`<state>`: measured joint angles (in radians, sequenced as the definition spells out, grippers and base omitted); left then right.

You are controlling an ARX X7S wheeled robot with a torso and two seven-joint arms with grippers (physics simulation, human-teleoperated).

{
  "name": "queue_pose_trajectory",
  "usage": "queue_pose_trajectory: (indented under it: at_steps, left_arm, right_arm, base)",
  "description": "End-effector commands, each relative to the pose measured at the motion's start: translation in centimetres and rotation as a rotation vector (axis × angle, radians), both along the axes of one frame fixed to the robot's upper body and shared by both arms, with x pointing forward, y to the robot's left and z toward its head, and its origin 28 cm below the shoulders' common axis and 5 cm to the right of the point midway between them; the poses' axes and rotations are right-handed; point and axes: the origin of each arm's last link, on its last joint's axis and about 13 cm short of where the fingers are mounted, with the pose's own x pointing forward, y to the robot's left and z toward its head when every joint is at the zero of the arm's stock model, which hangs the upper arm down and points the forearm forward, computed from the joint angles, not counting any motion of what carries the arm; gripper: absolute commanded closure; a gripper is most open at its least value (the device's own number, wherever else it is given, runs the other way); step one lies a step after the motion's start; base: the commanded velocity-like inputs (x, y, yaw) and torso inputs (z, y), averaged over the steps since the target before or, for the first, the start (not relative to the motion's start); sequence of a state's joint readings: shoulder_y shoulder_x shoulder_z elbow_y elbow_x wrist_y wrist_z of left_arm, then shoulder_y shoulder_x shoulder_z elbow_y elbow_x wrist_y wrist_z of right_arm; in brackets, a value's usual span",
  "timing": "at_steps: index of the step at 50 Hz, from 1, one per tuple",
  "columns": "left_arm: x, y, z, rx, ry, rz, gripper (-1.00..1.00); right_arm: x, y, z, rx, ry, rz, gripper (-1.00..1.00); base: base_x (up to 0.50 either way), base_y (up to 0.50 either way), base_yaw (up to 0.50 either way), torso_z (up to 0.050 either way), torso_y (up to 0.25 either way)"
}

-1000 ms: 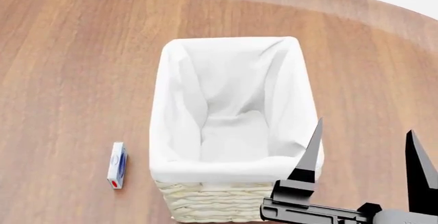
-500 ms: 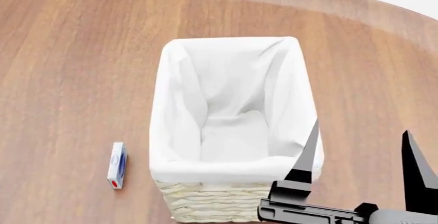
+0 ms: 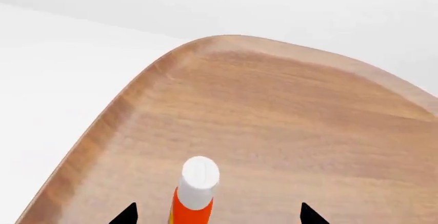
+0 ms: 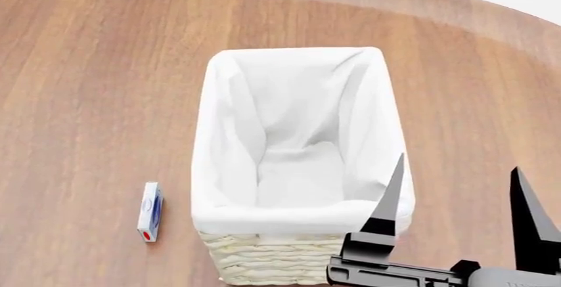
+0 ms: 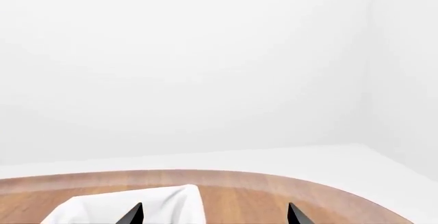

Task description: Pick up the ketchup, and put it in the basket.

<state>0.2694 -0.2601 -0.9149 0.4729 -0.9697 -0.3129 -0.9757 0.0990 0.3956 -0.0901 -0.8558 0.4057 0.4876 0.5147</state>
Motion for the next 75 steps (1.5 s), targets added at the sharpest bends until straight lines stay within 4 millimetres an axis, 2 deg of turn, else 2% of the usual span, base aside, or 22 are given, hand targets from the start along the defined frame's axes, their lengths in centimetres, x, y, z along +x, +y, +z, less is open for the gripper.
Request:
queue_pose_trajectory:
  at_steps: [1,17,75]
  left_arm:
    - [0.3,0.3,-0.8,-0.021,0.017,-0.036,-1.0]
    - [0.6,0.8,-0.5,0.003,0.028,-0.041,-1.0]
    - [1.9,3.2,-2.3,0.057,0.141,-0.026,-1.0]
  right_arm:
    - [0.0,0.1,0.0,-0.001,0.003,0.004,-1.0]
    - [0.0,0.1,-0.1,-0.003,0.008,0.009,-1.0]
    - [0.1,0.4,-0.3,-0.004,0.01,0.022,-1.0]
  base:
    - [0.0,0.0,0.0,0.0,0.0]
    - [0.0,0.0,0.0,0.0,0.0]
    - [0.0,0.0,0.0,0.0,0.0]
